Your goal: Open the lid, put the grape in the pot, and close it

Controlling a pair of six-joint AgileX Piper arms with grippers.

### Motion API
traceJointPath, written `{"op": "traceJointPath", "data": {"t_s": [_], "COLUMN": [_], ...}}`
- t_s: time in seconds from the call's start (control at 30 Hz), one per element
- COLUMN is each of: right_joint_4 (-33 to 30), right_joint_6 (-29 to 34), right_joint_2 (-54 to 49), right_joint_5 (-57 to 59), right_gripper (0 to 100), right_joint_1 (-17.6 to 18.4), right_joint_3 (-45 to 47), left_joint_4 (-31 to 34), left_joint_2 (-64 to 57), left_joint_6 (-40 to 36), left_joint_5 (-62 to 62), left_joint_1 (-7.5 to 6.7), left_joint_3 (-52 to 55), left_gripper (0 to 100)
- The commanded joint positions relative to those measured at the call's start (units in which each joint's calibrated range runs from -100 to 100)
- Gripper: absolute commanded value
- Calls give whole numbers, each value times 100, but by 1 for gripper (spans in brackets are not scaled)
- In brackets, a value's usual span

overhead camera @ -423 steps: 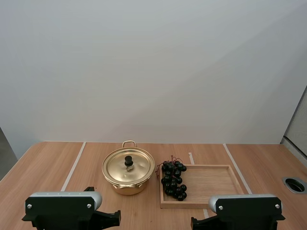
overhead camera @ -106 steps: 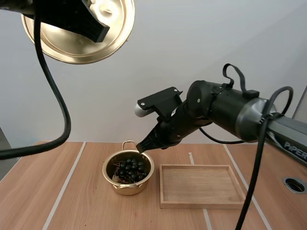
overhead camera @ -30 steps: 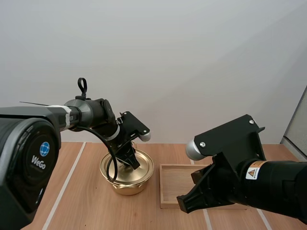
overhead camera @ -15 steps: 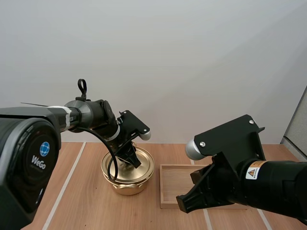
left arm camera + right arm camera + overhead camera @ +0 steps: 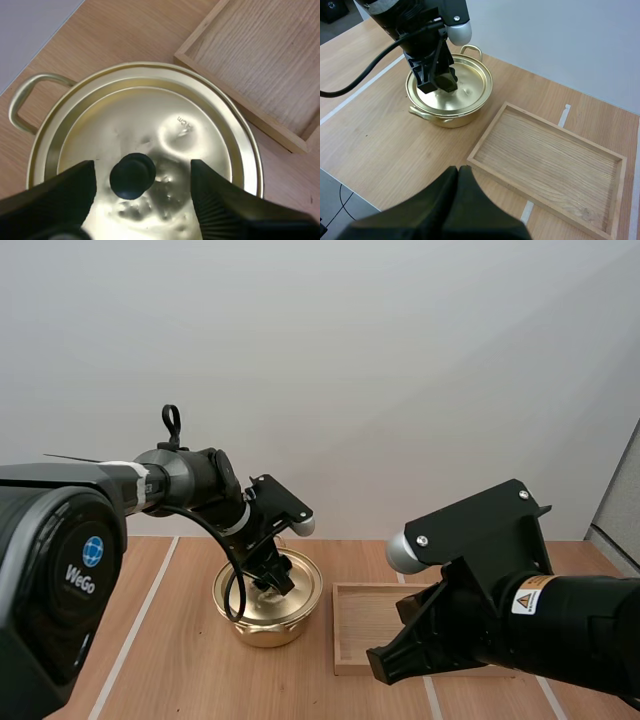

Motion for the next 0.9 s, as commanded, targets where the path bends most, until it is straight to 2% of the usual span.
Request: {"op": "traceJointPath", "data": {"t_s": [0.0,0.33,0.63,0.87], "right_joint_4": [25,15,15,-14], "right_joint_6": [10,10,10,10], "right_joint_2": [-60,-60,-60,-60], "right_joint_5": [-128,-876,-1304,-1534], "right_gripper": [0,0,0,0], "right_joint_1": [-19,-19,-19,-19], "right_joint_3": [9,9,9,-3], "left_joint_4": [-146,-67,666,689], "left_joint_2": [-277,-2067,-4203,-5415], "left_joint_6": [-108,-230,-854,-1007], "left_joint_5": [195,875,1347,2082], "left_joint_1": [-29,-29,-29,-29], "left_joint_3": [7,-61,-61,-36], "left_gripper": [100,100,100,100]}}
